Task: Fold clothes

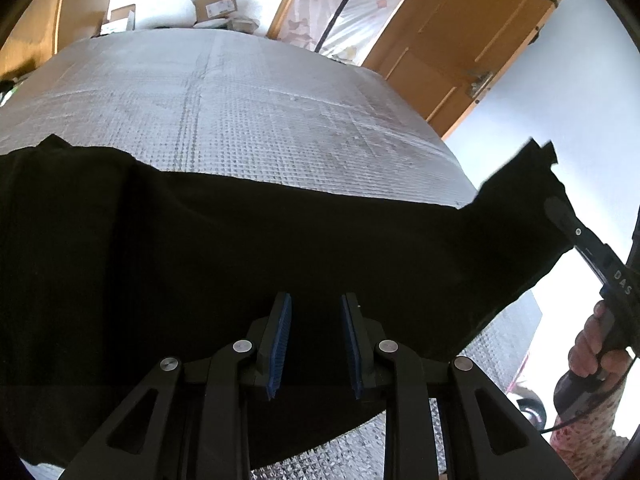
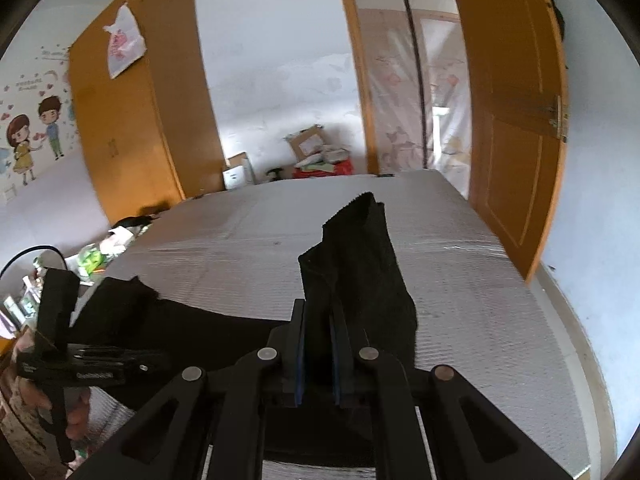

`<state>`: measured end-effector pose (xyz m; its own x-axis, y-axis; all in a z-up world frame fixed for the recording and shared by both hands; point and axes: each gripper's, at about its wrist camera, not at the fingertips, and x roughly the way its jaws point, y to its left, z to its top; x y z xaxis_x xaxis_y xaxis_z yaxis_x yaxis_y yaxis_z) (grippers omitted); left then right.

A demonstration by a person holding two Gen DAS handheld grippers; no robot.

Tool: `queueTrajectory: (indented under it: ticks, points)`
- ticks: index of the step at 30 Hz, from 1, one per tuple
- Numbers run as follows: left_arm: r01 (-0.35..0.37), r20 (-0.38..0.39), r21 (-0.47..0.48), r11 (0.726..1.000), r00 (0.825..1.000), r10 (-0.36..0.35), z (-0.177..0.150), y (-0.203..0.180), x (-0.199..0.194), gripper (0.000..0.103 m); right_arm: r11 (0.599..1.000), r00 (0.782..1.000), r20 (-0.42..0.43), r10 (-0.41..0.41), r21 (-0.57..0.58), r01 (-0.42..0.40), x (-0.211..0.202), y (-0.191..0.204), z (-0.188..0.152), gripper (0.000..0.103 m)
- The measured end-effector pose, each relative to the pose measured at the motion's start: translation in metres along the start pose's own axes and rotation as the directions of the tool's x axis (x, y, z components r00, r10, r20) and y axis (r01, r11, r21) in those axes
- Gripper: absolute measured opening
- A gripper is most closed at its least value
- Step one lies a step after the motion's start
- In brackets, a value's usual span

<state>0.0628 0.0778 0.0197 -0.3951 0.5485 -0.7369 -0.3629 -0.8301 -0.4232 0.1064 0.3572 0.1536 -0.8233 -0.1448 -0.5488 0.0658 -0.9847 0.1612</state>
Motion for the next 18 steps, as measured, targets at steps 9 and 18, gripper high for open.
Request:
queueTrajectory:
  ticks: [9,18]
  points:
    - [0.017,0.033,0.002,1.000,0.999,-0.017,-0.003,0.002,-0.020,0.026,0.993,0.994,-0.021,0.109,-0.039,-0.110,0.015,0.041,0.002,0.010]
    - [0.021,0.081,-0.004,1.000,0.996,-0.020,-0.001,0.003,-0.041,0.026,0.980,0.979,-0.061,0.192,-0.035,-0.195,0.035,0.073,-0.008,0.010]
